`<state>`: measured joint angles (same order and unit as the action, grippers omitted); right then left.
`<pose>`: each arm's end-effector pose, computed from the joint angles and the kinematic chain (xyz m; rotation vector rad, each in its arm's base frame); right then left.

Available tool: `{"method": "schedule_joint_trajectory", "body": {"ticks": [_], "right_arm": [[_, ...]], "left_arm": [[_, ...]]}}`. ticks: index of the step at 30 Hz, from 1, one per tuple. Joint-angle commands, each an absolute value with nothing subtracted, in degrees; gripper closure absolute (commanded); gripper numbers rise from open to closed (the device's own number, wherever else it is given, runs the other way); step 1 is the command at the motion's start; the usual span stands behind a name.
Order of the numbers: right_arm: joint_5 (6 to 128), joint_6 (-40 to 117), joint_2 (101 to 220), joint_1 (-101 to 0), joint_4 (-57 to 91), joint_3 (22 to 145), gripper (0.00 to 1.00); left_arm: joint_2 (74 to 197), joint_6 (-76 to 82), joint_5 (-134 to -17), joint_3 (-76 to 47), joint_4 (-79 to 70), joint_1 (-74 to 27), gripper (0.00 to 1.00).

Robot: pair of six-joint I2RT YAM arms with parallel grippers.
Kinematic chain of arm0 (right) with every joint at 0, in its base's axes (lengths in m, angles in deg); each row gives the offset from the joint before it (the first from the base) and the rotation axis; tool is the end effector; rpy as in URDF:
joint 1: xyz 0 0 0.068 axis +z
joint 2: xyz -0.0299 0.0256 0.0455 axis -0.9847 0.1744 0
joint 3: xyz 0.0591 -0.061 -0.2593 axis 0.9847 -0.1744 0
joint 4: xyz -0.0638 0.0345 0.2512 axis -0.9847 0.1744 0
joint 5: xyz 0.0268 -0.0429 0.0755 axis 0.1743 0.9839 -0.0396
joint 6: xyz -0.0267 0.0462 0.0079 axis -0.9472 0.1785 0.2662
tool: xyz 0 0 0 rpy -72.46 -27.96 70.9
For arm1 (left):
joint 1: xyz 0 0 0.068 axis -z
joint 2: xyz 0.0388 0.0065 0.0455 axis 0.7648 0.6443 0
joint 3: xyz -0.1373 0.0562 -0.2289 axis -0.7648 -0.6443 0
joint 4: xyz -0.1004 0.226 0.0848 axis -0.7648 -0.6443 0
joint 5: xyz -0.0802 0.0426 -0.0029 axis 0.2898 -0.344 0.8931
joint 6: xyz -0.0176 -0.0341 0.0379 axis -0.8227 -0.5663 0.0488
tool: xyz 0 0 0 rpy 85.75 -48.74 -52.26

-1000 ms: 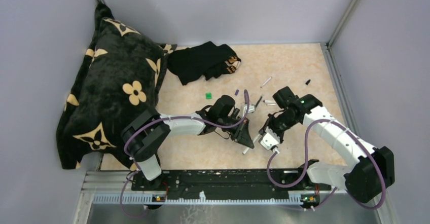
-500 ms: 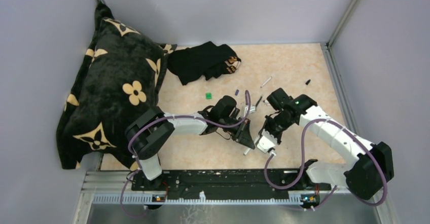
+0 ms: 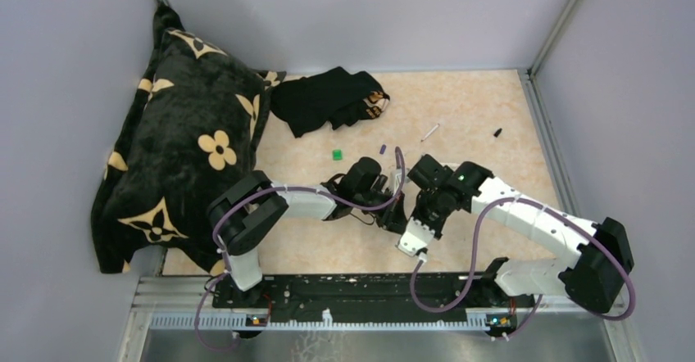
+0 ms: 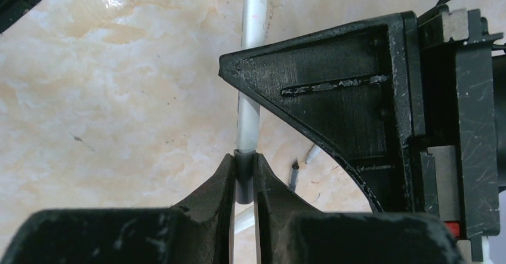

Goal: Insert the pens into the pen caps
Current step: Insert the pen cap onto the pen.

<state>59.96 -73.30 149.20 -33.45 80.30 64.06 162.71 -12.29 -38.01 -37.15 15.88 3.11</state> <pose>0.1348 0.1551 0.2543 -2.7480 0.6636 0.1680 0.1945 -0.3005 0.1602 1.0686 2.1371 -1.6004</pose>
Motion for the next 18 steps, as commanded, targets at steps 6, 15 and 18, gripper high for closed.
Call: {"method": "schedule_joint_trajectory", "body": {"ticks": [6,15,18], "right_arm": [[63.9,-66.2,150.1,-26.5,77.6,63.1,1.00],[64.8,-61.6,147.3,-26.0,78.6,65.0,0.74],[63.8,-61.1,146.5,-26.0,79.5,65.5,0.66]], "left_arm": [[164.7,-10.6,-43.0,-39.6,32.3,2.3,1.00],[163.9,0.3,-45.2,-44.8,38.6,2.4,1.00],[164.2,2.2,-45.2,-45.6,39.0,2.4,1.00]]}}
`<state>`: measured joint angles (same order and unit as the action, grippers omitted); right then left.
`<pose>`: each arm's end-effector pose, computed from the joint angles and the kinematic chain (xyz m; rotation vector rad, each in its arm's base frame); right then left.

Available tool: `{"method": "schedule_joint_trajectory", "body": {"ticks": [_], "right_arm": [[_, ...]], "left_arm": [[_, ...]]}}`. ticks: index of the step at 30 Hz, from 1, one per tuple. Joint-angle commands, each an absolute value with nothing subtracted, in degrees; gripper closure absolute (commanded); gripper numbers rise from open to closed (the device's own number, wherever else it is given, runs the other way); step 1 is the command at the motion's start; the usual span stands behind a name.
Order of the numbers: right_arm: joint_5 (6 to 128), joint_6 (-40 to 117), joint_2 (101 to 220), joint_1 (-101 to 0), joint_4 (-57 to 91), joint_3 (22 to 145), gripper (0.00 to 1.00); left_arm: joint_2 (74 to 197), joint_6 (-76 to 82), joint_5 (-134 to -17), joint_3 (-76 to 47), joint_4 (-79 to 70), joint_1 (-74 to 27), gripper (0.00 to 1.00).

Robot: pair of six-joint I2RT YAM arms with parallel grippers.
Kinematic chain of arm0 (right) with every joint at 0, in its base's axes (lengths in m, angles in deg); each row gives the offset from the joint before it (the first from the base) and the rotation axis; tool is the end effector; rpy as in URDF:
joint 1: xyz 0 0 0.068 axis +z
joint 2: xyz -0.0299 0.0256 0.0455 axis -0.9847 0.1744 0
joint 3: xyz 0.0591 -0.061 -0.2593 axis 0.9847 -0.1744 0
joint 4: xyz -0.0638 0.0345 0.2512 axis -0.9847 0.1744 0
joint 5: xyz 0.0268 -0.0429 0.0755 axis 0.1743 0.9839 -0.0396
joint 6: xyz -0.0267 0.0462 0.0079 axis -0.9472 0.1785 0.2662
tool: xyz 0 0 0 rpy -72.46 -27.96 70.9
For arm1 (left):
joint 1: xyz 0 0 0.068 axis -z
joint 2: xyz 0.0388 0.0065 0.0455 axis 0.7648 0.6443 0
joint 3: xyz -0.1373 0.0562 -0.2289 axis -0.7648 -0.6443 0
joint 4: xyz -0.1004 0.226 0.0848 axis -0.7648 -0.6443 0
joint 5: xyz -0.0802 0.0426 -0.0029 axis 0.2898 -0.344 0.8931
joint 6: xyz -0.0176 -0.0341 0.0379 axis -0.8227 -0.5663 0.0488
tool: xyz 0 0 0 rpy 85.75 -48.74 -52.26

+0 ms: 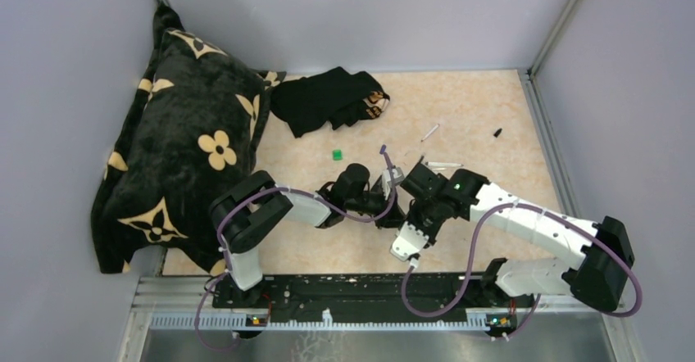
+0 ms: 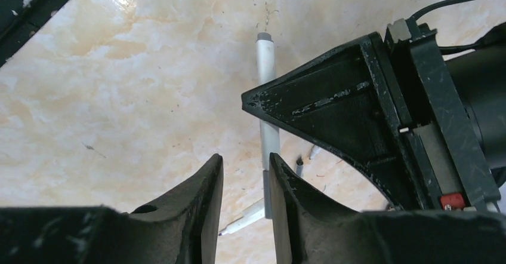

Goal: Insert the pens into the pen caps
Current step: Insert the pen cap onto the pen.

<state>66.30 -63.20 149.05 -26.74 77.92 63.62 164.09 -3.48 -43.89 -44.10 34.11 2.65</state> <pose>0.1209 0.1702 0.2529 -2.7515 0.7651 0.0652 0.1933 -0.2899 0.1467 1.1144 1.8341 -1.4461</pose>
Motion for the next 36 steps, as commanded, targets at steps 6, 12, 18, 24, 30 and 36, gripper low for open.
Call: {"method": "schedule_joint_trajectory", "body": {"ticks": [6,12,18,24,30,36], "right_arm": [[62.5,-56.6,144.6,-26.8,79.2,68.9,0.55],[46.1,-47.4,139.7,-36.4,82.9,76.7,0.50],[26.2,-26.0,133.6,-51.7,72.3,70.5,0.45],[2.8,10.5,132.5,-65.7,46.0,58.5,0.34],[2.5,30.9,134.6,-67.4,26.8,51.0,0.34],[8.1,33.6,136.1,-66.7,26.6,50.1,0.37]], "left_arm": [[164.0,4.1,-45.8,-47.5,39.2,2.4,1.00],[160.8,6.4,-48.3,-50.9,41.1,3.8,1.00],[157.1,6.7,-54.2,-56.2,47.9,6.9,1.00],[152.9,6.5,-62.7,-59.9,52.3,10.2,1.00],[149.1,4.3,-70.5,-60.8,52.5,11.6,1.00],[148.6,0.8,-77.1,-58.2,46.3,12.2,1.00]]}}
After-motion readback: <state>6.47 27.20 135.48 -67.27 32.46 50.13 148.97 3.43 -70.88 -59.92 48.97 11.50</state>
